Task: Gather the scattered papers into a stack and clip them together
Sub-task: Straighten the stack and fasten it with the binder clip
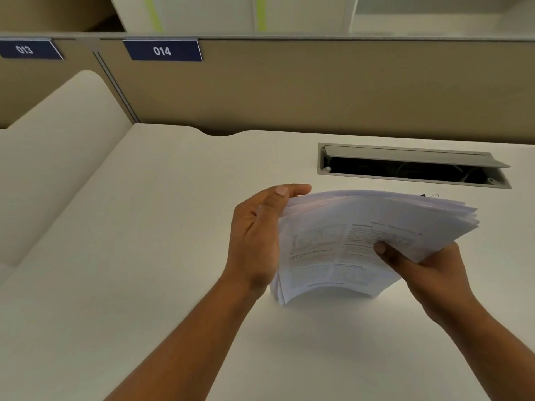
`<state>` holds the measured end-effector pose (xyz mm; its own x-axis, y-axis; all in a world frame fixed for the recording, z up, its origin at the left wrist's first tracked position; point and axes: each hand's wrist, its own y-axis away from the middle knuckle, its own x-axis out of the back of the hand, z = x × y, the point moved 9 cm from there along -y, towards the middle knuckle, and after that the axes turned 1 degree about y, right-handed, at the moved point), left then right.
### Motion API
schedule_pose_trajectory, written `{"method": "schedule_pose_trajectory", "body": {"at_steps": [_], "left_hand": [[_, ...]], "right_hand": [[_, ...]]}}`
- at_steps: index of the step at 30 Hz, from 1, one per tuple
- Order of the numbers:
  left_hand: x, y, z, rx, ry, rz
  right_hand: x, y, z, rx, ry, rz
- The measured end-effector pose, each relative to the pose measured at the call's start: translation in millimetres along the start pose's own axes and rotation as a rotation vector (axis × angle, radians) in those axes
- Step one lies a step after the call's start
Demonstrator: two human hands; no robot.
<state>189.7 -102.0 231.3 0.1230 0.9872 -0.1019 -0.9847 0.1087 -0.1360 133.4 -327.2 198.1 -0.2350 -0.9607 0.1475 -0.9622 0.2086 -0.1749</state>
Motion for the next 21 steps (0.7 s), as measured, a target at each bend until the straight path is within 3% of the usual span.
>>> {"method": "schedule_pose_trajectory", "body": {"at_steps": [4, 11, 17, 19, 21], "left_hand": [[-0.9, -2.1, -4.0, 0.042, 0.036, -0.051], [-7.0, 3.1, -10.7, -0.062, -0.111, -0.231], [4.3, 1.1, -22.6, -0.071, -0.203, -0.075], [13.5, -0.7, -23.3, -0.028, -0.09, 0.01], [23.0, -0.5, -30.3, 0.071, 0.107, 0.105]], "right_hand": [[0.9, 3.5, 6.6, -0.016, -0.021, -0.019], [-1.4, 3.2, 5.8, -0.047, -0.011, -0.028], [-3.3, 3.0, 8.2, -0.067, 0.053, -0.046], [12.6, 4.6, 22.1, -0.096, 0.127, 0.042], [35.2, 14.3, 51.0, -0.238, 0.154, 0.205]]}}
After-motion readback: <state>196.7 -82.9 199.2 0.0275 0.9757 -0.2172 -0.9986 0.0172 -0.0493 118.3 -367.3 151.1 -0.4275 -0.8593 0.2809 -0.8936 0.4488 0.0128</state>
